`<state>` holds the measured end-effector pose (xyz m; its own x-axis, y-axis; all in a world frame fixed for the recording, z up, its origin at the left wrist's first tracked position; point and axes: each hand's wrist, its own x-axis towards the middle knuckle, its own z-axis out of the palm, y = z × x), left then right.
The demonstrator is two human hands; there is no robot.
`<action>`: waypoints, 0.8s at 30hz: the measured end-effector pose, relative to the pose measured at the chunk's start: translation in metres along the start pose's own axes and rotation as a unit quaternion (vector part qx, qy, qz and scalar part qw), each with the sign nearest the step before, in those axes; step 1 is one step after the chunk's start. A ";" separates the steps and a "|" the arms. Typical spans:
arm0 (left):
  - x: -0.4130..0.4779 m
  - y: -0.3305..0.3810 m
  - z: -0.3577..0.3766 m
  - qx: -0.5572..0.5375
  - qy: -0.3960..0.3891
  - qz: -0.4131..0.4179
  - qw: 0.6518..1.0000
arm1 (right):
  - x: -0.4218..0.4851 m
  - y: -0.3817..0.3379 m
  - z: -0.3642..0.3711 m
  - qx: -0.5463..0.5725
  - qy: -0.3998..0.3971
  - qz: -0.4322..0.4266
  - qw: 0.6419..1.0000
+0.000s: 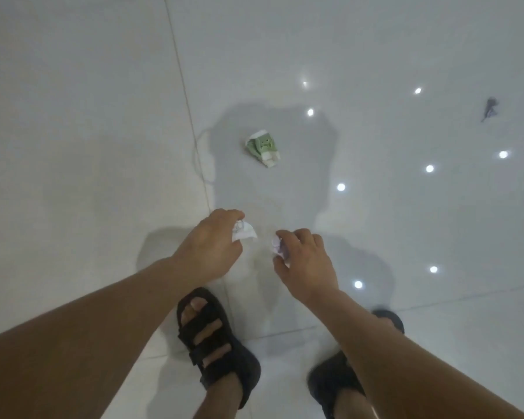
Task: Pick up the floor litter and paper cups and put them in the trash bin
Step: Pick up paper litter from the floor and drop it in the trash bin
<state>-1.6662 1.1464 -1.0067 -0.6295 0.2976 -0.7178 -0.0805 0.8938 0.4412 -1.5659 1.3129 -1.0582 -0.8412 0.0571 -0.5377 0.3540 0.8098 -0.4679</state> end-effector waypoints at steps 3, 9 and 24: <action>-0.023 0.032 -0.055 -0.022 0.025 0.007 0.999 | 0.001 -0.041 -0.068 -0.001 0.029 -0.018 0.999; -0.095 0.087 -0.207 -0.024 0.089 0.051 0.994 | -0.005 -0.167 -0.224 -0.033 0.078 -0.056 0.995; -0.314 0.145 -0.517 -0.045 0.232 0.038 0.971 | -0.080 -0.482 -0.474 -0.071 0.106 -0.139 0.982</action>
<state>-1.8797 1.0088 -0.4386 -0.9148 0.1602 -0.3708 -0.0741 0.8359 0.5439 -1.8633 1.1954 -0.4572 -0.9687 -0.0690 -0.2387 0.0518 0.8835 -0.4655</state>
